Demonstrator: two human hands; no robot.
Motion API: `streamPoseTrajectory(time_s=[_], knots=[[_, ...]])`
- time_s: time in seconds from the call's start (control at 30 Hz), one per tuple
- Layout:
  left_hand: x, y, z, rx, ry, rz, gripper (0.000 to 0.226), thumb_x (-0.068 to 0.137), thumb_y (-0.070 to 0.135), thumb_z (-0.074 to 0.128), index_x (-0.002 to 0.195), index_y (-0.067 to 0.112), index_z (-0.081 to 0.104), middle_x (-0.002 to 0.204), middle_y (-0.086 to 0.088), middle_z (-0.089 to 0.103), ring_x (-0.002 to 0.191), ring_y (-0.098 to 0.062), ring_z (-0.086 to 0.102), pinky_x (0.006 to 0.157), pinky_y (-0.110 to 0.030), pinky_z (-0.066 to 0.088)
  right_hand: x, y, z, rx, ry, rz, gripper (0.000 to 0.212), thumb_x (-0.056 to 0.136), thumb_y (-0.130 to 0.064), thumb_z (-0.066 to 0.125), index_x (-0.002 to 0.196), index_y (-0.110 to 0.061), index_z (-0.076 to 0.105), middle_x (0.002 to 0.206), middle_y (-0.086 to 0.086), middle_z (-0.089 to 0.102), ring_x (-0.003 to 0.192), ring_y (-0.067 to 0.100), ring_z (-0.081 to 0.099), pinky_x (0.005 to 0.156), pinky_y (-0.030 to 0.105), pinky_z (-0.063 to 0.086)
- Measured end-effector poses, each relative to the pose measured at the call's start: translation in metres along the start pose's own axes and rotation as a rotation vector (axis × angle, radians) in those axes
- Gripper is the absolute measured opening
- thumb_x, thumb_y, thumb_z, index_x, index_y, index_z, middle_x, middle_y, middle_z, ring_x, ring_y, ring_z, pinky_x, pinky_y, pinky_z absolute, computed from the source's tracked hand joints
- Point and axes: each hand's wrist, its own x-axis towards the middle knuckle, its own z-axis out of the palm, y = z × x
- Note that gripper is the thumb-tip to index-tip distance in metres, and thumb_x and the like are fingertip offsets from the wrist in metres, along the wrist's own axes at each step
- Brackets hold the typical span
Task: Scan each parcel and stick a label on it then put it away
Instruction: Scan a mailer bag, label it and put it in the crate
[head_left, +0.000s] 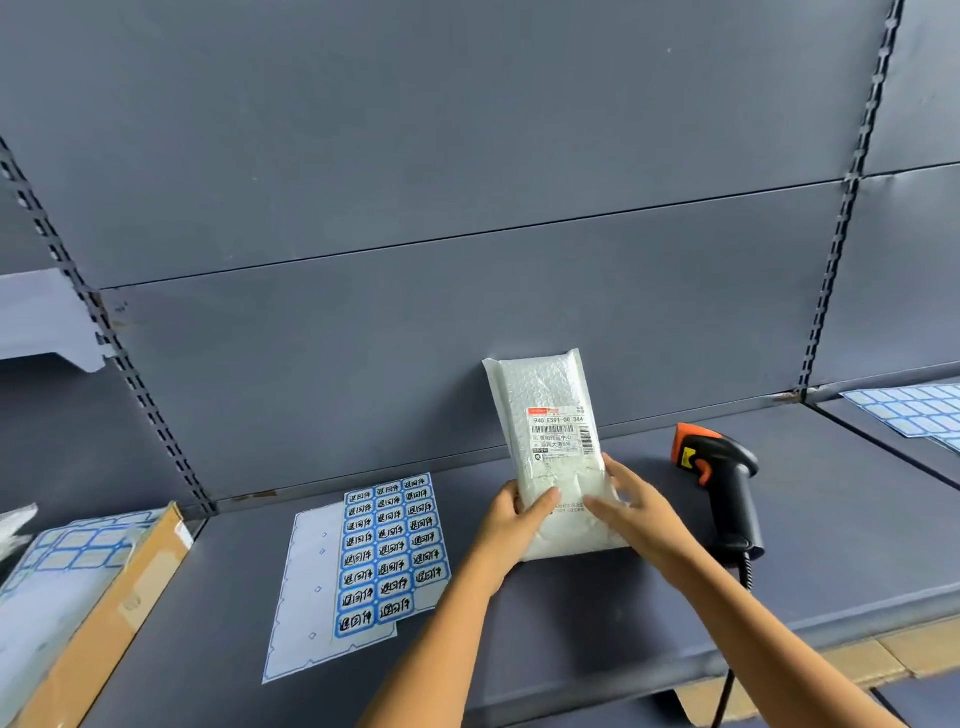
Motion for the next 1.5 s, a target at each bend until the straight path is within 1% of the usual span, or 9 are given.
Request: streamPoseTrajectory(time_s=[0.1,0.37,0.57,0.73,0.83,0.93,1.13,1.3,1.5], knots=[[-0.014,0.000,-0.002,0.145,-0.071,-0.034,0.045,0.085,0.057,0.055,0.115,0.024,0.057,0.111,0.008,0.066,0.101,-0.007,0.062,0.093,-0.028,0.049,-0.005,0.003,-0.009,0.043,-0.038,0.042,0.041,0.086,-0.011,0.064,0.118,-0.037,0.059,0.108,-0.008,0.069,0.099,0.009,0.063,0.090,0.032,0.050],[-0.044,0.008,-0.005,0.724,0.033,0.005,0.057,0.096,0.053,0.029,0.074,0.009,0.056,0.068,-0.007,0.061,0.061,-0.026,0.060,0.064,-0.033,0.050,-0.011,0.008,-0.013,-0.152,-0.046,0.191,0.028,0.086,-0.019,0.063,0.113,-0.023,0.066,0.099,0.003,0.069,0.090,0.022,0.063,0.071,0.028,0.048],[-0.063,0.000,-0.041,0.732,0.153,0.118,0.029,0.094,0.030,0.046,0.077,0.011,0.059,0.069,0.000,0.070,0.070,-0.017,0.065,0.073,-0.035,0.053,-0.009,-0.002,-0.008,-0.772,-0.016,0.221,0.057,0.081,-0.053,0.055,0.128,-0.019,0.054,0.126,0.008,0.056,0.123,0.029,0.041,0.098,0.035,0.029],[-0.080,-0.011,-0.094,0.659,0.375,0.193,0.008,0.088,0.018,0.059,0.081,0.021,0.061,0.081,0.015,0.062,0.071,0.001,0.055,0.069,-0.022,0.043,-0.030,-0.013,0.027,-0.699,0.302,-0.447,0.031,0.077,-0.011,0.067,0.107,-0.009,0.068,0.105,0.013,0.065,0.095,0.041,0.054,0.082,0.044,0.044],[-0.090,-0.022,-0.122,0.672,0.395,0.198,0.011,0.083,0.023,0.068,0.092,0.022,0.062,0.099,0.016,0.059,0.090,-0.007,0.052,0.080,-0.024,0.041,-0.048,-0.026,0.073,-0.604,0.038,-0.633,0.022,0.077,-0.016,0.056,0.093,-0.015,0.072,0.088,0.003,0.068,0.083,0.030,0.061,0.073,0.033,0.049],[-0.103,-0.036,-0.133,0.808,0.337,0.165,0.037,0.077,0.038,0.074,0.109,0.023,0.061,0.113,0.014,0.059,0.105,-0.009,0.050,0.090,-0.028,0.042,-0.059,-0.024,0.122,-0.558,-0.157,-0.457,0.025,0.087,-0.020,0.055,0.108,-0.014,0.068,0.099,0.004,0.066,0.096,0.027,0.059,0.080,0.027,0.042],[-0.108,-0.046,-0.132,0.880,0.348,0.217,0.049,0.079,0.041,0.071,0.123,0.024,0.057,0.123,0.010,0.060,0.110,-0.013,0.051,0.091,-0.023,0.040,-0.063,-0.019,0.176,-0.559,0.003,-0.317,0.036,0.086,-0.018,0.058,0.120,-0.006,0.052,0.113,0.009,0.062,0.101,0.034,0.052,0.083,0.033,0.035],[-0.109,-0.050,-0.134,0.872,0.362,0.271,0.046,0.079,0.043,0.071,0.119,0.024,0.060,0.118,0.011,0.062,0.106,-0.013,0.052,0.088,-0.022,0.041,-0.056,-0.028,0.175,-0.001,0.061,0.027,0.059,0.082,-0.009,0.066,0.135,-0.005,0.039,0.135,0.010,0.038,0.120,0.023,0.048,0.088,0.020,0.035],[-0.108,-0.052,-0.133,0.828,0.352,0.322,0.042,0.080,0.041,0.071,0.117,0.023,0.062,0.116,0.010,0.063,0.104,-0.013,0.052,0.088,-0.026,0.042,-0.043,-0.033,0.158,0.253,-0.278,0.234,0.011,0.085,-0.005,0.064,0.094,-0.001,0.067,0.080,0.011,0.068,0.059,0.011,0.055,0.047,0.015,0.039]])
